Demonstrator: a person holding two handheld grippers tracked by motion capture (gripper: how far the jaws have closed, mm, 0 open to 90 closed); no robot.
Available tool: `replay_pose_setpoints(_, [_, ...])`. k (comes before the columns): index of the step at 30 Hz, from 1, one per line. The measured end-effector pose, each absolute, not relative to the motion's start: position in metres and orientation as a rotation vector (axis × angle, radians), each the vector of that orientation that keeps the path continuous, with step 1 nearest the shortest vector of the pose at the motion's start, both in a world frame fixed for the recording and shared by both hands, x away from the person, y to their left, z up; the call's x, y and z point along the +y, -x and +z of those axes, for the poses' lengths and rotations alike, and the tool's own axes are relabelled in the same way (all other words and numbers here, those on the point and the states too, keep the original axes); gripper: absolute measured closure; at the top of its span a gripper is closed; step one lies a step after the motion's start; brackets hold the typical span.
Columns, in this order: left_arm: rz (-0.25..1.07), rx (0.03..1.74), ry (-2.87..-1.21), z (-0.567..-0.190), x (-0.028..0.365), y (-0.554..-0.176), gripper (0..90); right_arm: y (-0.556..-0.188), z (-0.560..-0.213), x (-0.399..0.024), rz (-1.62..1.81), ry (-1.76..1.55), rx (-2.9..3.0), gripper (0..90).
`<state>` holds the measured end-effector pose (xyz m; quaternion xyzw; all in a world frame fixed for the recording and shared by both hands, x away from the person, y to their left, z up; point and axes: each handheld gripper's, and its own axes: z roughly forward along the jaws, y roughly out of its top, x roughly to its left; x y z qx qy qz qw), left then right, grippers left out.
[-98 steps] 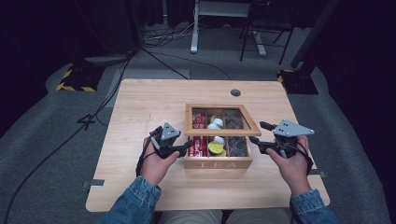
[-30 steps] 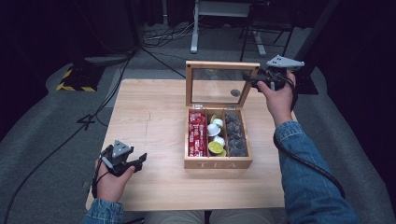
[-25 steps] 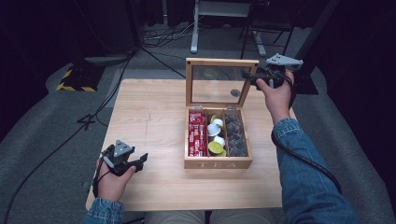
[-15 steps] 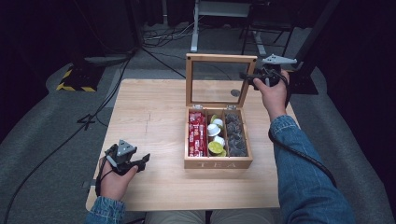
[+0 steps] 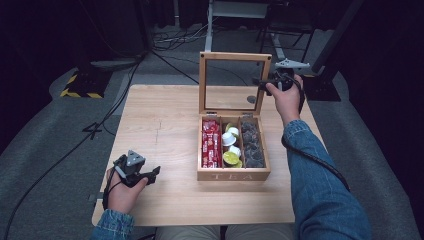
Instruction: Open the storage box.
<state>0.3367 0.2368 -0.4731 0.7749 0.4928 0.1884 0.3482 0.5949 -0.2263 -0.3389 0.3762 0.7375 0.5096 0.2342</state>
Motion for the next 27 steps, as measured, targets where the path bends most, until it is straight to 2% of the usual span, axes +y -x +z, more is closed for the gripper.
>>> replay_pose_setpoints(16, [0.473,1.285,-2.040,-0.480,0.237,-0.339,33.6,-0.606,-0.359,-0.222,1.343,-1.076,2.038,31.3])
replay_pose_setpoints(27, [0.472,1.296,-2.031,-0.481,0.238,-0.338,33.8,-0.600,-0.350,-0.227,1.321,-1.093,2.027,26.1])
